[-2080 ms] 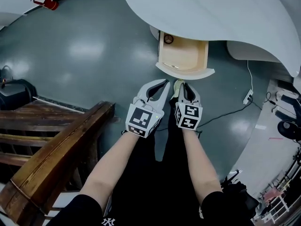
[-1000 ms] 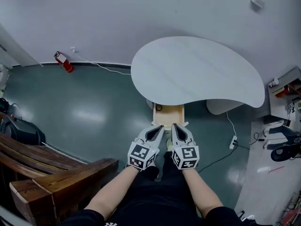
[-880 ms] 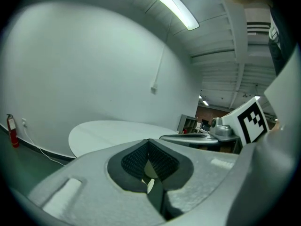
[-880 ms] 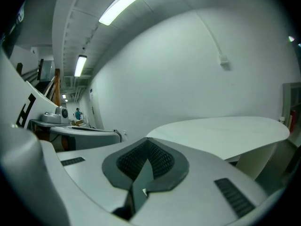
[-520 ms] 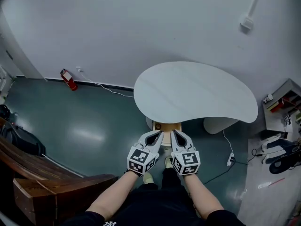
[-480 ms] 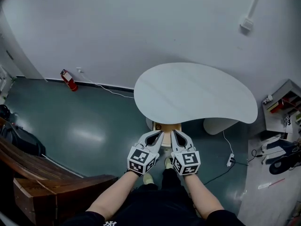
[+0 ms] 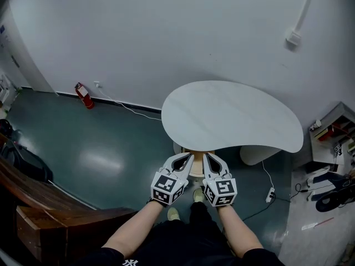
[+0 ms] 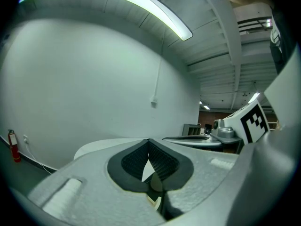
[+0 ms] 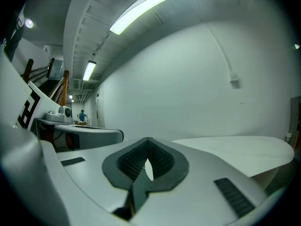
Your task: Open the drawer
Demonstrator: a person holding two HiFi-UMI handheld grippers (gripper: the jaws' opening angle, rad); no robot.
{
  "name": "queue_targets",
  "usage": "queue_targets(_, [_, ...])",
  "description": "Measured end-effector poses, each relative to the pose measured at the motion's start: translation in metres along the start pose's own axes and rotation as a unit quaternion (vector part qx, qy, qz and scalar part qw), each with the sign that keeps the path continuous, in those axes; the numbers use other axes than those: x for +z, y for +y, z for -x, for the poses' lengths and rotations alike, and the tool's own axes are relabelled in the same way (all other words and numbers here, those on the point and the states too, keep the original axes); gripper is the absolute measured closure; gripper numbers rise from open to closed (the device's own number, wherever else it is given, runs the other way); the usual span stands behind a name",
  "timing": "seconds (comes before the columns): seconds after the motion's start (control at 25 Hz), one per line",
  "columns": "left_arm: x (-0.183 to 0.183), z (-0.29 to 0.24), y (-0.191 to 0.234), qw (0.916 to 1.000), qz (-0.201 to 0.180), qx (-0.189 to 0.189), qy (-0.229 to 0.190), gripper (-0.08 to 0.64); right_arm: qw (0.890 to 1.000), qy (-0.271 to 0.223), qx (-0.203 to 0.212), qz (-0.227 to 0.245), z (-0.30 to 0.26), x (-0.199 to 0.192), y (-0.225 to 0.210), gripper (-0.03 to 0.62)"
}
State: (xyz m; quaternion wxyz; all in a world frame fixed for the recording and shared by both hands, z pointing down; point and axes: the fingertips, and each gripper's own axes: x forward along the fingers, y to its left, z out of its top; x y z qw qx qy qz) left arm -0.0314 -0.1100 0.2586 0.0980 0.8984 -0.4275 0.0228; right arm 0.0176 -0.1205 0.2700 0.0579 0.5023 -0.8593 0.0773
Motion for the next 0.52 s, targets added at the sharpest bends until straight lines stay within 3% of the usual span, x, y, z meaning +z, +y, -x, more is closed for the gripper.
queue_targets(0.52, [-0.003,-0.013,-0.001,1.0000,0.003,0.005,-0.001,0.551,1.000,0.005,0.000,0.004,-0.006,-0.002,-0.011,0.577])
